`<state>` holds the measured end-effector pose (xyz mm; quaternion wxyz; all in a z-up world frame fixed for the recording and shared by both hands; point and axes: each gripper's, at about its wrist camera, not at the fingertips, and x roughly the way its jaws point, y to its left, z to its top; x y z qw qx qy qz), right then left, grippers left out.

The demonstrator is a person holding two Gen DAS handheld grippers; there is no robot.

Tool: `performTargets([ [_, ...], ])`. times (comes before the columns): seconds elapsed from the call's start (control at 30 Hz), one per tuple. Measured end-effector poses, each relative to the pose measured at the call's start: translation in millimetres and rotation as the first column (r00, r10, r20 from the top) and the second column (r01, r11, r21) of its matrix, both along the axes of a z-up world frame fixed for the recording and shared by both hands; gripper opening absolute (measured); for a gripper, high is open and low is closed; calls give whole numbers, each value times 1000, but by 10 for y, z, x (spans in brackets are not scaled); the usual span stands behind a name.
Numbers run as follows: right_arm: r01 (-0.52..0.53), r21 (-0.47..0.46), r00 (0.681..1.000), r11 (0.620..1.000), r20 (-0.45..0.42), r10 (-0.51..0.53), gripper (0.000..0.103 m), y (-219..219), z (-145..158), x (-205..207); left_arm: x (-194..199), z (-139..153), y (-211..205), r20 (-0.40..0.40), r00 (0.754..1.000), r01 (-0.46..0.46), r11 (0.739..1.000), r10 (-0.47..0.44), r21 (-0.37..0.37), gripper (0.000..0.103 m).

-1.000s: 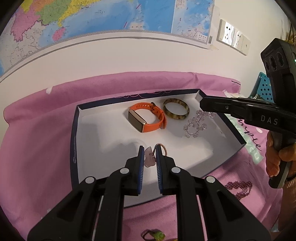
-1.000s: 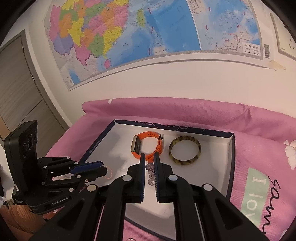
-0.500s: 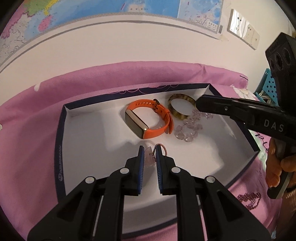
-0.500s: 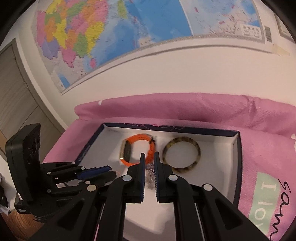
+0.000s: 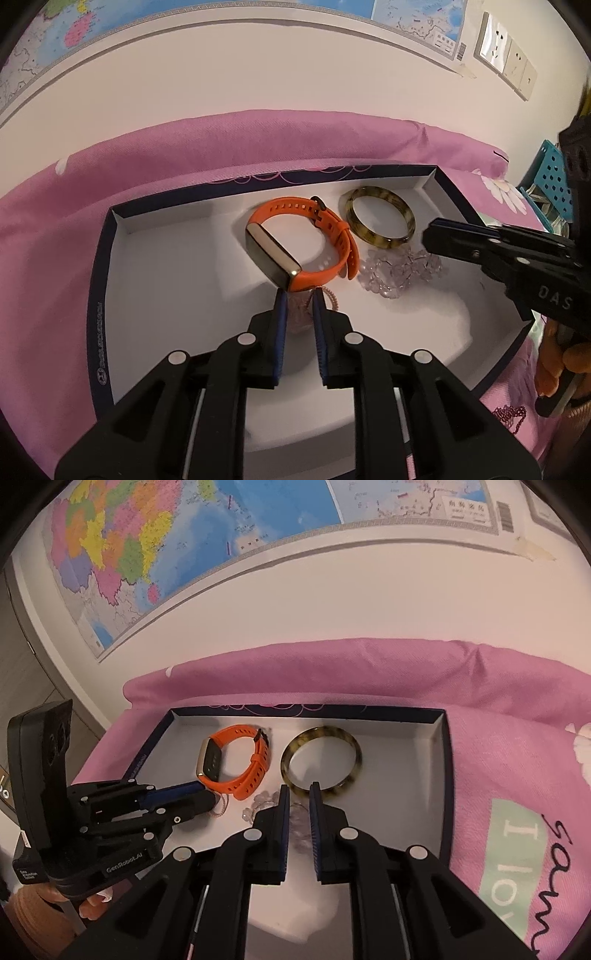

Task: Organize jewelry
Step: 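Open both grippers to release the pink ring and crystal bracelet, then move both grippers back to the remaining jewelry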

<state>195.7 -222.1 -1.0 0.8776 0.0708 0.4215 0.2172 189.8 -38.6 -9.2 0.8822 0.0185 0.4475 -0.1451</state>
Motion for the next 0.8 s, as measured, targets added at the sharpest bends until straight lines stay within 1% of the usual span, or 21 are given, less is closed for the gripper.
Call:
performTargets([
  [0.03,2,-9,1000,1000,8,-2,11,-4,17,-26,-4,4,-13,8,1000,-5,1000,5,9,22],
  [0.07,2,-13,1000,1000,15,-2,15,-9,31,-48,-13,11,-14,16,1000,-8,1000,8,16,24],
  [0.1,4,-14,1000,1000,22,-3,18,-25,48,-73,-20,16,-20,19,1000,-10,1000,10,18,29],
  [0.13,7,-15,1000,1000,30,-6,25,-44,72,-107,-34,34,-4,22,1000,-16,1000,16,10,37],
  [0.2,5,-19,999,1000,43,-4,25,-62,112,-170,-81,85,27,44,999,-26,1000,25,6,38],
  [0.27,-2,-14,998,1000,55,2,28,-95,164,-269,-133,144,68,54,998,-33,999,33,-4,44],
  [0.33,-9,-8,998,1000,68,9,31,-129,217,-367,-220,222,114,79,996,-44,999,44,-4,46],
  [0.43,-28,-7,995,1000,92,29,33,-185,303,-559,-403,335,197,113,992,-52,998,54,-20,53],
  [0.6,-76,-29,992,997,104,78,33,-251,352,-924,-734,426,337,148,987,-50,998,55,-40,53],
  [0.8,-97,-65,993,993,61,101,33,-331,190,-1286,-1099,402,463,149,987,-48,997,57,-59,53],
])
